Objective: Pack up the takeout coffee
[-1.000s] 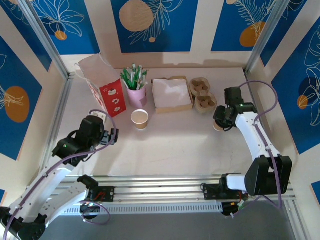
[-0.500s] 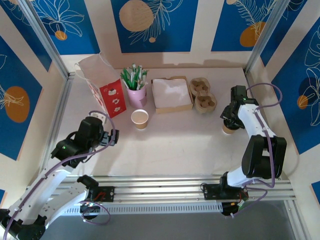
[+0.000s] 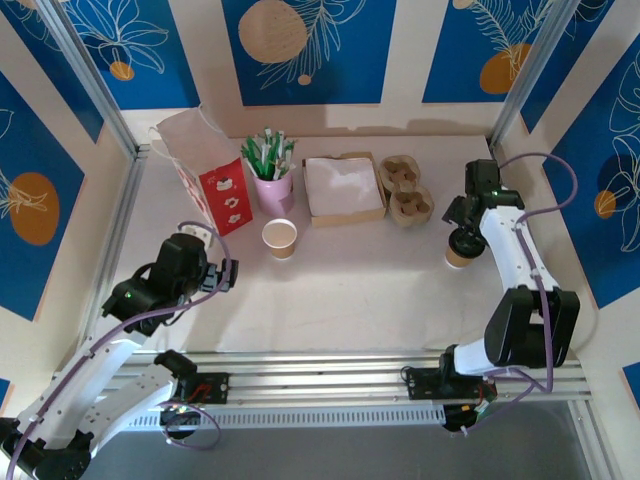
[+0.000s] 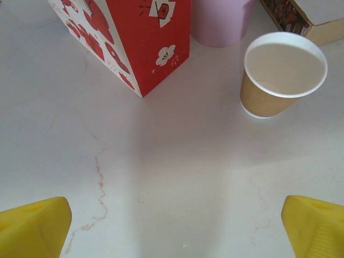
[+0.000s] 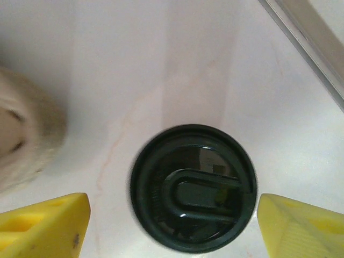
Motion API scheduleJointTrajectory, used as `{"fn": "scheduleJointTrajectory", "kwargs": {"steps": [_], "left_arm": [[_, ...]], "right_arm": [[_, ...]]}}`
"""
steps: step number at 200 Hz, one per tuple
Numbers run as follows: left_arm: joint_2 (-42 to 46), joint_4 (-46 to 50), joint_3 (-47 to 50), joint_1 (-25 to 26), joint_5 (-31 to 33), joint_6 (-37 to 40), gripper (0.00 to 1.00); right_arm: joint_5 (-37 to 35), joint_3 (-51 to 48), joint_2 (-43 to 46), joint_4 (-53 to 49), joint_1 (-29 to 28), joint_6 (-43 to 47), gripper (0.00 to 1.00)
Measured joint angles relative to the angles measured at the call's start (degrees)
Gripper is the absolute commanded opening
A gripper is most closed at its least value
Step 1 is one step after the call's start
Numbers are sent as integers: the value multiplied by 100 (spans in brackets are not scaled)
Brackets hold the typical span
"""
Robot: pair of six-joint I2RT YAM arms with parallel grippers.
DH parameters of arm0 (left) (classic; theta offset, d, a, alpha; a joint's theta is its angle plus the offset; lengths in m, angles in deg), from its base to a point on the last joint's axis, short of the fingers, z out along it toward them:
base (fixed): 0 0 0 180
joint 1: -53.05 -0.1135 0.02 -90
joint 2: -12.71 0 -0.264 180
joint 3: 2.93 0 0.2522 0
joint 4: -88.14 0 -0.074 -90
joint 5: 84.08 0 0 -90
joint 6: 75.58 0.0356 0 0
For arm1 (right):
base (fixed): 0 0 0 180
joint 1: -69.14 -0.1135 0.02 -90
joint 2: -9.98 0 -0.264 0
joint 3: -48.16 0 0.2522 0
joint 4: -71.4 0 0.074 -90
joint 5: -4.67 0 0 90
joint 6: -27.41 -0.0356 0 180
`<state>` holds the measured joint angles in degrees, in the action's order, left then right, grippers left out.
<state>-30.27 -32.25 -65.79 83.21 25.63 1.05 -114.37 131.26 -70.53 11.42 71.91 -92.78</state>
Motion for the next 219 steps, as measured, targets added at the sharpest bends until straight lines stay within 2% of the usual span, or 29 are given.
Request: {"fn": "scheduleJointTrajectory", "kwargs": {"steps": [25,57,77,106,151,176,219], "left_arm": [[0,0,0,0,2,0,100],[2,2,0,0,9,0,100],[2,0,0,0,24,0,100],[-37,-2,0,-4,31,0,100],[-87,-4,22,-4,31,2,100],[-105,-22,22,-4,33,2,100],[-175,-46,22,-17,31,2,100]], "right_arm": [[140,767,-214,7,-474,170,72],[264,2004,-1460,-7,-750,531,65],[273,2175,-2135,-76,-769,732,59],[365,2347,-2863,-315,-763,925,58],[439,2876,-3390,-444,-763,1132,55],[439,2909,-3523,-448,-756,1231,50],[420,3001,-3646,-487,-741,1320,47]]}}
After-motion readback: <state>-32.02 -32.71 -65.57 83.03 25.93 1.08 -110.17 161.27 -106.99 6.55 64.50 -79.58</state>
